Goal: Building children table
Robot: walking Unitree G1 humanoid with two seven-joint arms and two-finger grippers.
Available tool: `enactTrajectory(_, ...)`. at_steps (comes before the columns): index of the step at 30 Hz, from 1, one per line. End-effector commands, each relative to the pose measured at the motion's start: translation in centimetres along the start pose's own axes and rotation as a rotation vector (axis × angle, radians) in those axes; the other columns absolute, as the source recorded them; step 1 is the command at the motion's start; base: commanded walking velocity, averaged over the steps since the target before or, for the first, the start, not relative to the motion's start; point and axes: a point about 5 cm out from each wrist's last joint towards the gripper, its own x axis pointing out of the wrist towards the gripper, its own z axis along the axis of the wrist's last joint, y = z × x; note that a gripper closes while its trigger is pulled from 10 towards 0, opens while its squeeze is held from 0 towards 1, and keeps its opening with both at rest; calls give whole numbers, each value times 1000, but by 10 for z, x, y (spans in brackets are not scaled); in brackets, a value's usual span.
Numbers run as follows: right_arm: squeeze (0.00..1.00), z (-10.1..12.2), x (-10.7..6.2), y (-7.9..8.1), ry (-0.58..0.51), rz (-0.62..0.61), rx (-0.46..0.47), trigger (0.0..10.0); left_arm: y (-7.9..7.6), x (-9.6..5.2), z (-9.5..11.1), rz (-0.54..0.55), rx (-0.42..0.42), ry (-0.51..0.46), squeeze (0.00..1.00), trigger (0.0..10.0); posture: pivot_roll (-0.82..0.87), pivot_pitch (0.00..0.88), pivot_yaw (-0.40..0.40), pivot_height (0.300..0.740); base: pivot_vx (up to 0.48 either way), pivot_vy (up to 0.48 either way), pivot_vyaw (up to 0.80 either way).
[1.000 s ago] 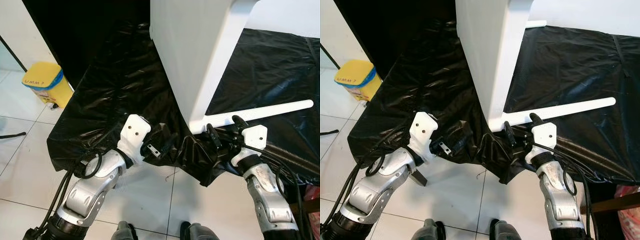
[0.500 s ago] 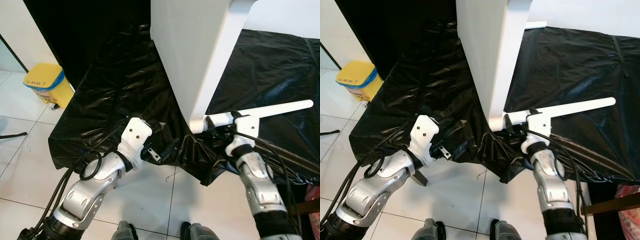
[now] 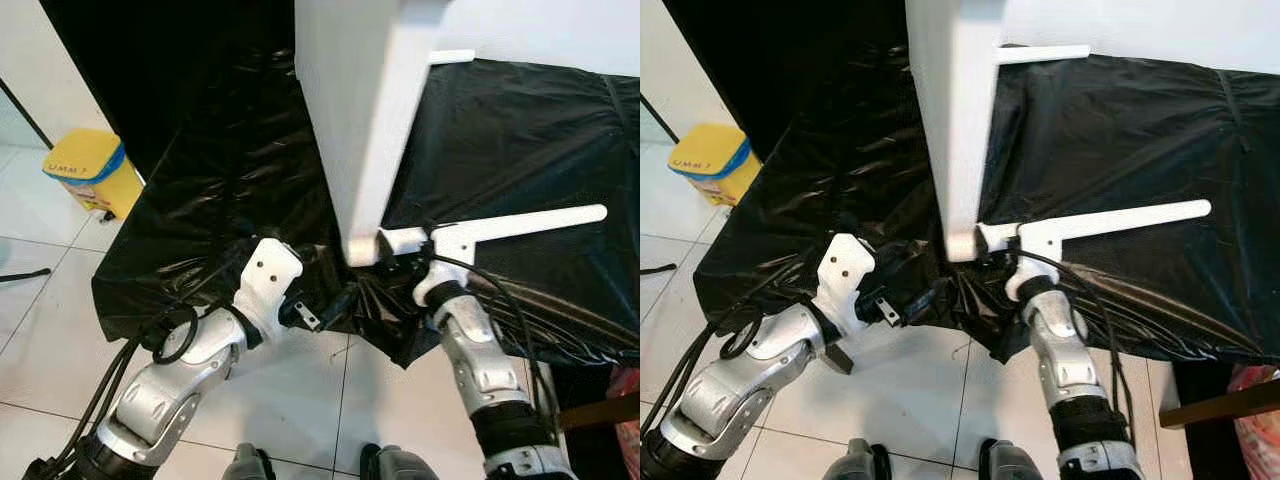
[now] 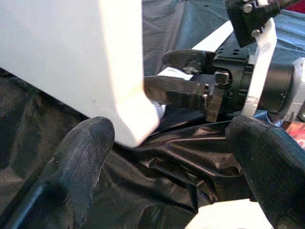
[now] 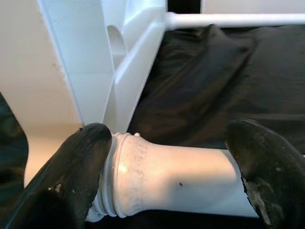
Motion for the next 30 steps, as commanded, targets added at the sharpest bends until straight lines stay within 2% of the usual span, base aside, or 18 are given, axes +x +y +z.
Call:
enactTrajectory(1, 0, -10, 6, 24, 49, 99, 38, 10000, -14, -2, 0, -212, -2, 14, 0, 10000, 87, 195, 4, 740, 0, 0, 0)
enactTrajectory(4, 0, -10, 8, 28, 47, 112, 44, 10000, -13, -2, 0, -211, -2, 14, 0, 10000, 87, 195, 4, 740, 0, 0, 0)
enactTrajectory(5, 0, -9, 12, 34, 44, 131, 51, 10000, -13, -2, 0, -211, -2, 14, 0, 10000, 87, 196, 3, 740, 0, 0, 0)
enactTrajectory(7, 0, -9, 12, 34, 44, 131, 51, 10000, -13, -2, 0, -211, -2, 14, 0, 10000, 87, 196, 3, 740, 0, 0, 0)
enactTrajectory(8, 0, -8, 17, 43, 43, 160, 57, 10000, -13, -2, 0, -211, -2, 13, 0, 10000, 87, 196, 3, 740, 0, 0, 0)
enactTrajectory(9, 0, -8, 17, 43, 43, 160, 57, 10000, -13, -2, 0, -211, -2, 13, 0, 10000, 87, 196, 3, 740, 0, 0, 0)
enactTrajectory(10, 0, -8, 26, 59, 45, 213, 67, 10000, -14, -1, 0, -213, -4, 12, 0, 10000, 90, 194, -3, 740, 0, 0, 0)
enactTrajectory(12, 0, -8, 26, 59, 45, 213, 67, 10000, -14, -1, 0, -213, -4, 12, 0, 10000, 90, 194, -3, 740, 0, 0, 0)
enactTrajectory(14, 0, -8, 34, 72, 50, 250, 77, 10000, -15, -2, 1, -212, -5, 11, 0, 10000, 92, 194, -6, 740, 0, 0, 0)
enactTrajectory(16, 0, -8, 34, 72, 50, 250, 77, 10000, -15, -2, 1, -212, -5, 11, 0, 10000, 92, 194, -6, 740, 0, 0, 0)
enactTrajectory(20, 0, -8, 48, 89, 64, 282, 89, 10000, -18, -3, 1, -226, -15, 15, 0, 10000, 93, 200, -9, 740, 0, 0, 0)
enactTrajectory(24, 0, -8, 50, 91, 66, 285, 94, 10000, -19, -3, 1, -232, -18, 16, 0, 10000, 93, 200, -9, 740, 0, 0, 0)
enactTrajectory(26, 0, -6, 58, 96, 69, 273, 91, 10000, -22, -4, 2, -249, -26, 22, 0, 10000, 100, 201, -14, 740, 0, 0, 0)
enactTrajectory(30, 0, -5, 60, 95, 65, 260, 88, 10000, -24, -5, 2, -255, -29, 25, 0, 10000, 105, 200, -17, 740, 0, 0, 0)
